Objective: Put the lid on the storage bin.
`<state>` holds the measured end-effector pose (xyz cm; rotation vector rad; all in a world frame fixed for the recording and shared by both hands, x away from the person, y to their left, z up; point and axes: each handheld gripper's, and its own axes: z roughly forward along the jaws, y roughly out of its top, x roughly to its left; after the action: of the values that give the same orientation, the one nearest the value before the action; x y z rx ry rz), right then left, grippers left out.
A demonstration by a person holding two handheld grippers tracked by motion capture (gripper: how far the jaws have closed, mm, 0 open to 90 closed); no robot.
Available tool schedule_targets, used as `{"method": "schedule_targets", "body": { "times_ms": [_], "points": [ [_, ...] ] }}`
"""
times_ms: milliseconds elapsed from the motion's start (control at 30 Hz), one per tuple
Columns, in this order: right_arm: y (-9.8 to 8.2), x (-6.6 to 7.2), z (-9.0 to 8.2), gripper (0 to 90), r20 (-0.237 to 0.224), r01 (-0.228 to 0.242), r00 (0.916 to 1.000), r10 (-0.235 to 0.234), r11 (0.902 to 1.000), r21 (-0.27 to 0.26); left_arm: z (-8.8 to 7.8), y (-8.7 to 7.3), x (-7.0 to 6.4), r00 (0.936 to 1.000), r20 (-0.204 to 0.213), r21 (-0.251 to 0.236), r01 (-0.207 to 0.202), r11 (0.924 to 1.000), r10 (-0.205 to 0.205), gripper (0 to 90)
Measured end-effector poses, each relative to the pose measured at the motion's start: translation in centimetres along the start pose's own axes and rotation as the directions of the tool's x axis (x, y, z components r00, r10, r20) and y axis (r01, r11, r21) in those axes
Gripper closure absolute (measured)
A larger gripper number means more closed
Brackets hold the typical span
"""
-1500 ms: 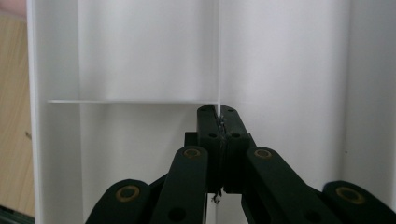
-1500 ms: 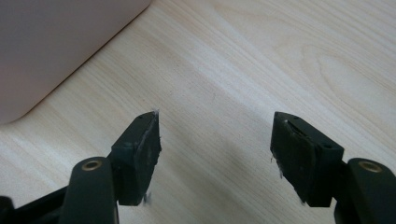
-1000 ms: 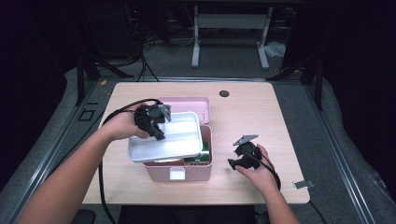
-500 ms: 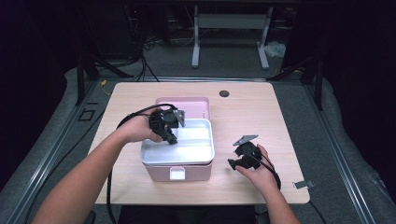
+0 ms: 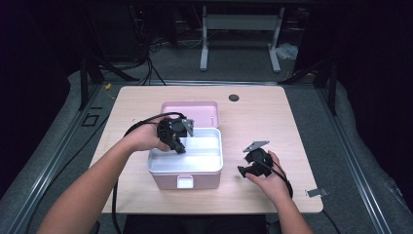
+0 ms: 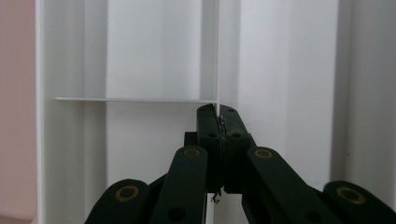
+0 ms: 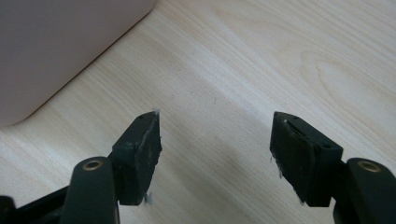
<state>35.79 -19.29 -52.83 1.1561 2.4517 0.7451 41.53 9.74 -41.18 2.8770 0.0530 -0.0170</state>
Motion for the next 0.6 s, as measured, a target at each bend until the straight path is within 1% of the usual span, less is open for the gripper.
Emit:
{"method": "schedule_targets", "body": {
  "times_ms": [33, 100, 133, 200, 333, 600],
  "points": [
    [0.0, -0.01, 0.0, 33.1, 0.002, 0.001, 1.0, -0.001, 1.0, 0.0, 0.19, -0.05, 0.1, 1.0, 0.01, -0.005, -0.001, 1.0, 0.001, 89.3],
    [0.0, -0.01, 0.0, 33.1, 0.0, 0.0, 1.0, 0.0, 1.0, 0.001, 0.54, -0.12, 0.19, 1.0, 0.01, 0.0, 0.001, 1.0, -0.001, 89.3],
    [-0.01, -0.01, 0.01, 33.1, 0.001, 0.0, 1.0, 0.0, 1.0, 0.001, 0.71, -0.17, 0.24, 0.9999, 0.017, -0.005, -0.001, 1.0, 0.001, 89.3],
    [-0.02, -0.03, 0.02, 33.1, 0.0, -0.001, 1.0, 0.001, 1.0, 0.001, 0.91, -0.17, 0.23, 0.9998, 0.014, 0.0, -0.016, 0.9999, 0.016, 89.3],
    [-0.01, -0.01, 0.08, 33.2, -0.002, 0.0, 1.0, 0.0, 1.0, 0.0, 1.03, -0.07, 0.34, 0.9992, 0.021, 0.006, -0.033, 0.9994, 0.033, 89.1],
    [0.05, 0.05, 0.05, 33.6, 0.002, 0.002, 1.0, -0.002, 1.0, -0.004, 1.02, -0.08, 0.38, 0.999, 0.021, 0.009, -0.039, 0.9992, 0.038, 88.9]
  ]
}}
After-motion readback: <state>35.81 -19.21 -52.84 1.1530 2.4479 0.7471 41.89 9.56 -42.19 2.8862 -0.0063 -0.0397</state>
